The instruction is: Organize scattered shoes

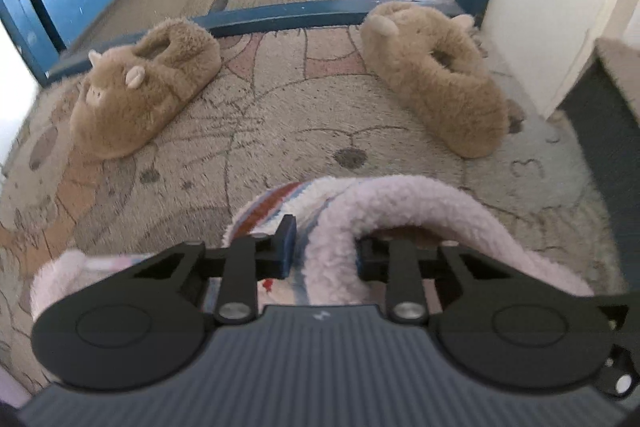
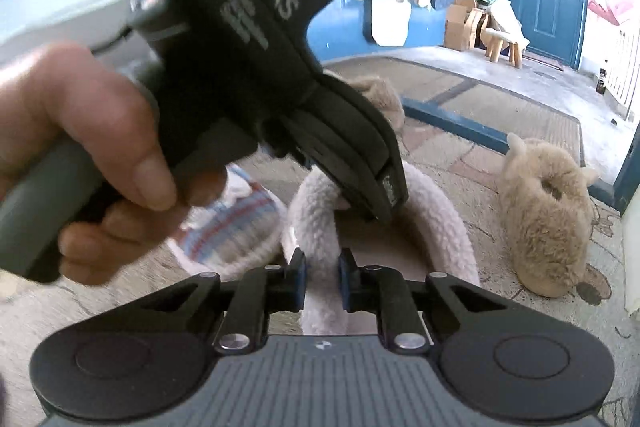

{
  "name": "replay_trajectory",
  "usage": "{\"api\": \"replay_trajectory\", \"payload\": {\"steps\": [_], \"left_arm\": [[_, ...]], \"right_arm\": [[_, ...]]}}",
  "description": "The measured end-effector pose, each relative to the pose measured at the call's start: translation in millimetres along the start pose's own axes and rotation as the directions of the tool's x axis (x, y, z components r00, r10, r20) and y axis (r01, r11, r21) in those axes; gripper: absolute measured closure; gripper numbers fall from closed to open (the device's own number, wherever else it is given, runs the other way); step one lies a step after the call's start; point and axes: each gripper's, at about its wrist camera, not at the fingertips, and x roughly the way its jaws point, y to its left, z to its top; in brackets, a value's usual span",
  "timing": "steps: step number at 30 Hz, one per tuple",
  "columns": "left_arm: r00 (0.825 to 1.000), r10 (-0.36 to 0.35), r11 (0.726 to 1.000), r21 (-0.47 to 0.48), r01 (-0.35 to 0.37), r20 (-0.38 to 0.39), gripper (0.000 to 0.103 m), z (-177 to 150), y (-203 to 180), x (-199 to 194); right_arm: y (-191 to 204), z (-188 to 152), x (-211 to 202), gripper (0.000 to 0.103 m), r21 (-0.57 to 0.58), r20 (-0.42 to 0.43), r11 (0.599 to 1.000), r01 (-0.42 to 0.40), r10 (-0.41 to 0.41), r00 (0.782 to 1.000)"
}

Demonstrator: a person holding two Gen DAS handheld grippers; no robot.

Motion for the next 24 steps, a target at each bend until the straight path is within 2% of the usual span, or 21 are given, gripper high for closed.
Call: {"api": "replay_trajectory", "payload": {"steps": [4,8,12,14,19,24], "left_arm": [[0.999,-0.049,0.999,-0.007,0.049,0.003,0.079,-11,-3,-27],[0.998,-0.066,0.998,-0.01,0.066,0.014,0.079,-24,-7,-58],[0.997,-0.066,0.998,-0.016,0.067,0.036,0.079,-33,-3,-84],[0.998,-0.041,0.999,-0.017,0.042,0.05,0.079,-40,4,-98],[0.999,-0.014,1.0,0.002,0.014,0.052,0.079,-57,28,-101],[0.999,-0.045,0.999,0.011,0.045,0.023,0.078,-76,45,-94]], "right_arm": [[10,3,-27,0.086,0.036,0.006,0.999,-0.023,0.023,1.0],[24,5,-55,0.086,0.072,0.011,0.996,-0.052,0.052,0.999],[38,12,-75,0.086,0.077,0.022,0.992,-0.103,0.102,0.995],[47,16,-81,0.086,0.064,0.027,0.989,-0.136,0.134,0.991],[65,20,-64,0.085,0.066,-0.007,0.975,-0.214,0.215,0.977],[85,13,-36,0.082,0.107,-0.077,0.952,-0.288,0.297,0.952]]}}
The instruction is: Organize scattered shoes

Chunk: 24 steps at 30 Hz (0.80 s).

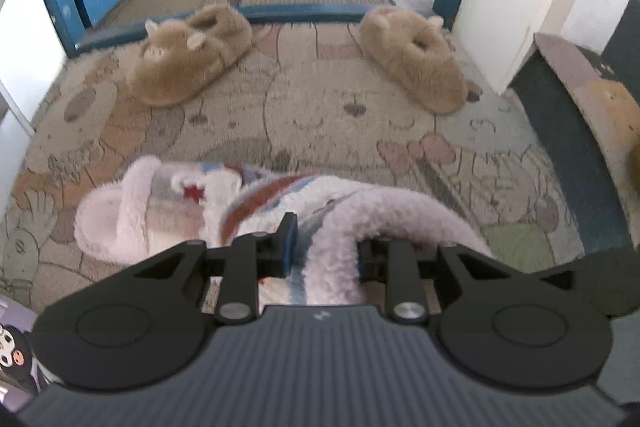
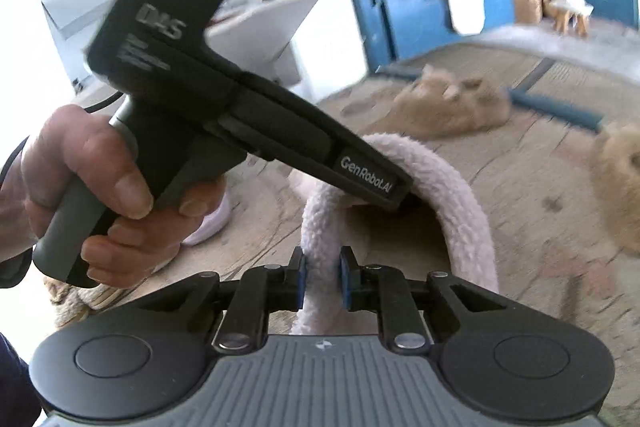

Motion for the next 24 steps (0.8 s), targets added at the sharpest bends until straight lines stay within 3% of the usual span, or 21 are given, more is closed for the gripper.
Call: {"api": "replay_trajectory", "payload": {"steps": [6,14,19,22,23,24], "left_arm": [[0.999,-0.007,0.998,0.055,0.009,-0.037,0.078,-26,2,1],[0.997,0.0,0.995,0.097,0.007,-0.075,0.075,-46,1,11],[0.997,0.043,0.982,0.188,-0.031,-0.059,0.066,-60,-19,9],[0.997,0.051,0.982,0.185,-0.04,-0.057,0.043,-60,-23,2],[0.997,0.05,0.987,0.156,-0.04,-0.057,0.014,-59,-19,-2],[0.998,0.031,0.993,0.115,-0.025,-0.046,0.0,-58,-14,-6]], "right_arm": [[17,-12,28,0.078,0.035,-0.113,0.998,-0.06,0.063,0.992],[15,-28,52,0.075,0.075,-0.175,0.996,-0.058,0.07,0.982],[15,-38,63,0.048,0.047,-0.247,0.998,-0.045,0.055,0.967],[17,-40,60,0.03,0.021,-0.287,0.998,-0.056,0.059,0.956],[16,-39,60,0.028,0.019,-0.288,0.998,-0.054,0.058,0.956],[16,-40,57,0.026,-0.002,-0.298,0.999,-0.038,0.036,0.954]]}}
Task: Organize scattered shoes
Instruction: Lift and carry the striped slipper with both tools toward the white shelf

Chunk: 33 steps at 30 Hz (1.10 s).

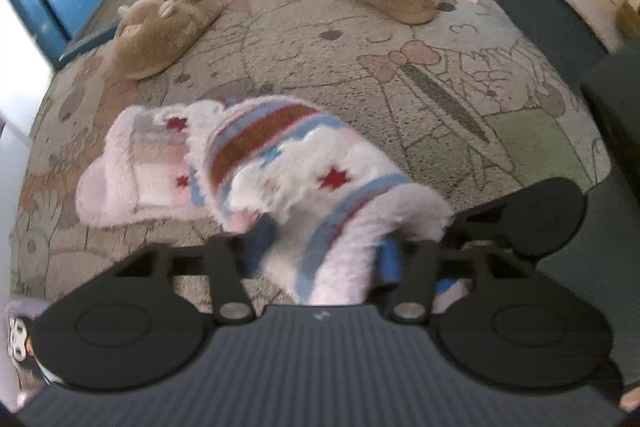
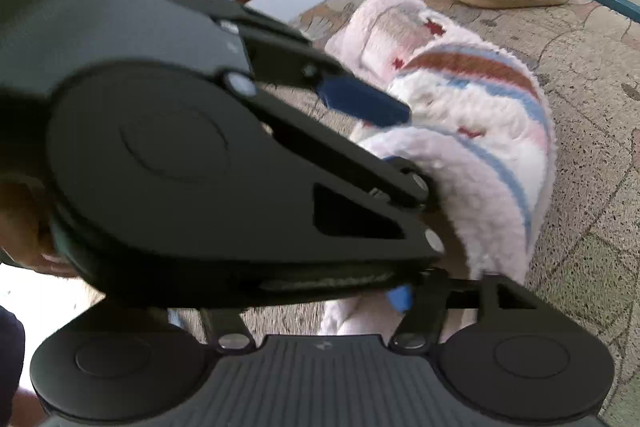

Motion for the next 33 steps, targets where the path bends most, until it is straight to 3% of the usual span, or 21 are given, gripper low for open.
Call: {"api": "replay_trajectory", "payload": {"steps": [3,5,8,9,11,12,15,16,18,20,21,22,24,28,31,33], "left_arm": [[0.998,-0.063,0.987,-0.149,0.064,0.015,0.0,-3,21,-9],[0.993,-0.116,0.953,-0.281,0.113,0.004,0.0,-6,39,-11],[0.979,-0.203,0.845,-0.51,0.16,-0.029,0.0,-19,66,-1],[0.969,-0.242,0.785,-0.594,0.173,-0.038,0.0,-27,74,3],[0.967,-0.252,0.748,-0.644,0.163,-0.048,0.0,-34,75,4],[0.969,-0.239,0.746,-0.65,0.146,-0.057,0.0,-37,72,3],[0.986,-0.157,0.833,-0.545,0.1,-0.059,0.0,-35,49,-9],[0.991,-0.121,0.872,-0.484,0.077,-0.06,0.0,-34,39,-11],[0.994,-0.071,0.914,-0.404,0.034,-0.079,0.0,-33,23,-8],[0.994,-0.057,0.92,-0.392,0.018,-0.09,0.001,-35,18,-3],[0.995,-0.051,0.914,-0.405,0.01,-0.091,0.002,-36,18,1],[0.994,-0.051,0.909,-0.416,0.008,-0.093,0.004,-37,19,4],[0.994,-0.049,0.906,-0.424,0.001,-0.102,0.014,-38,22,10],[0.992,-0.011,0.922,-0.385,-0.038,-0.123,0.026,-43,23,17],[0.991,-0.008,0.928,-0.371,-0.043,-0.137,0.045,-44,19,24],[0.991,-0.016,0.932,-0.361,-0.035,-0.136,0.072,-42,17,27]], "right_arm": [[-2,-1,-11,0.026,-0.025,-0.007,0.998,0.05,-0.051,0.999],[-4,0,-22,0.026,-0.048,-0.006,0.995,0.086,-0.087,0.996],[-5,1,-37,0.027,-0.112,-0.016,0.985,0.128,-0.131,0.991],[-5,1,-39,0.027,-0.123,-0.022,0.983,0.133,-0.137,0.99],[-4,1,-44,0.027,-0.166,-0.039,0.974,0.157,-0.166,0.985],[-3,0,-48,0.026,-0.198,-0.05,0.964,0.175,-0.188,0.981],[-2,-2,-56,0.025,-0.3,-0.045,0.916,0.266,-0.292,0.955],[-4,-2,-58,0.025,-0.306,-0.039,0.91,0.281,-0.307,0.951],[-20,1,-61,0.026,-0.256,-0.005,0.915,0.312,-0.324,0.946],[-35,6,-57,0.035,-0.198,0.015,0.937,0.288,-0.291,0.957],[-36,8,-55,0.045,-0.201,0.013,0.938,0.284,-0.287,0.958],[-37,10,-49,0.054,-0.215,0.01,0.936,0.28,-0.284,0.959],[-38,13,-41,0.062,-0.235,0.006,0.933,0.272,-0.279,0.96],[-37,17,-35,0.063,-0.268,0.002,0.93,0.252,-0.261,0.965],[-35,17,-35,0.071,-0.275,-0.006,0.933,0.233,-0.244,0.97],[-32,17,-34,0.072,-0.266,-0.013,0.941,0.21,-0.222,0.975]]}}
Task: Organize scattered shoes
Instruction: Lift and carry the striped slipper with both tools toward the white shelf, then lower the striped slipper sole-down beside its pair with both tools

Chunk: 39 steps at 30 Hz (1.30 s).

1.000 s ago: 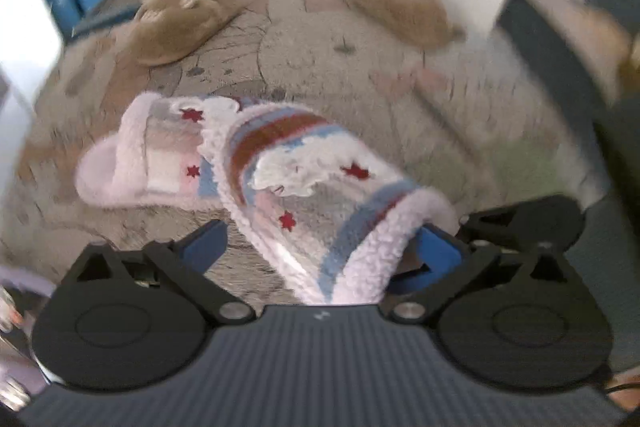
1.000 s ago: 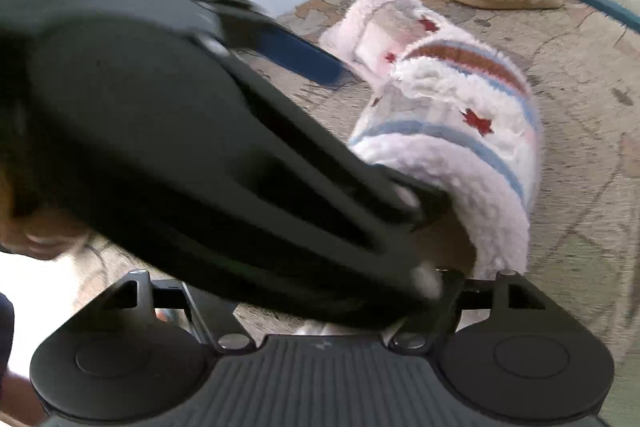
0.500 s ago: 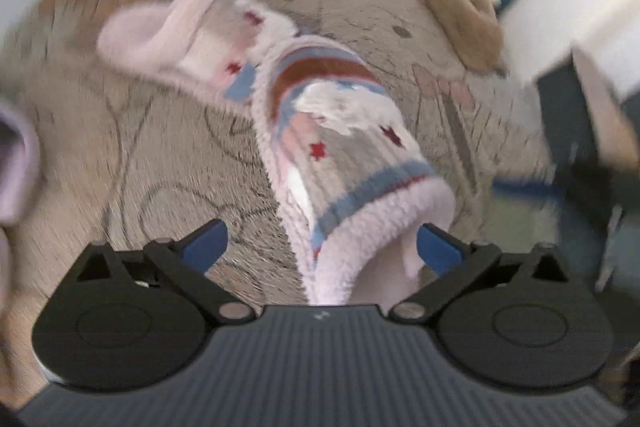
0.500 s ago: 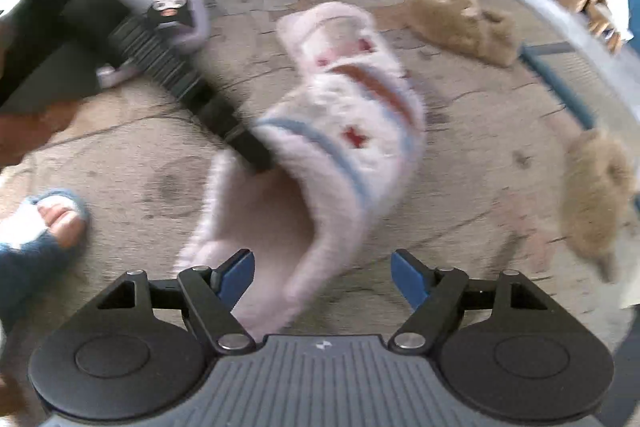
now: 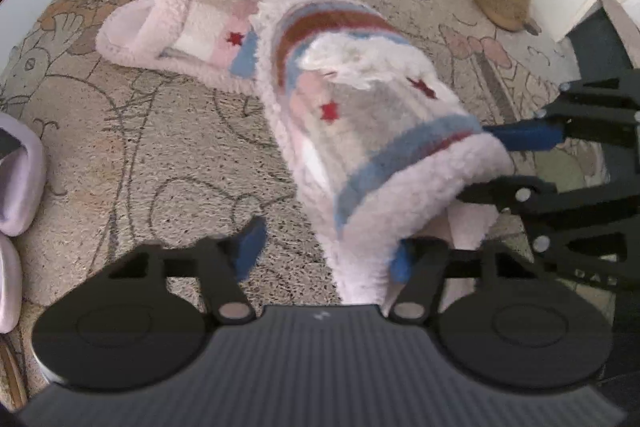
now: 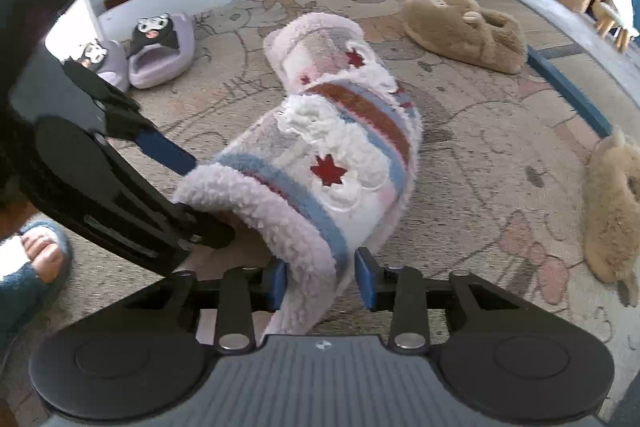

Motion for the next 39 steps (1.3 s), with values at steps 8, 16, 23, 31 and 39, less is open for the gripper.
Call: {"api": "replay_trajectory", "payload": {"steps": [8,16,23,31,39], "left_arm": [[1.0,-0.021,1.0,0.023,0.022,-0.011,0.088,1,5,-9],[1.0,0.004,0.995,0.095,-0.006,0.015,0.088,10,38,-28],[1.0,0.002,0.992,0.123,-0.003,0.012,0.087,15,50,-22],[1.0,0.013,0.997,0.08,-0.013,-0.005,0.08,8,53,-15],[1.0,-0.029,0.998,-0.054,0.028,-0.013,0.056,3,68,-36]], "right_arm": [[15,3,-5,0.082,0.084,-0.007,0.995,-0.046,0.047,0.999],[45,7,-8,0.083,0.105,0.005,0.981,-0.162,0.163,0.987],[57,20,1,0.082,0.09,0.007,0.977,-0.191,0.191,0.981],[60,17,12,0.073,0.093,-0.009,0.974,-0.207,0.209,0.978],[35,19,-9,0.034,0.089,0.06,0.991,-0.103,0.098,0.993]]}}
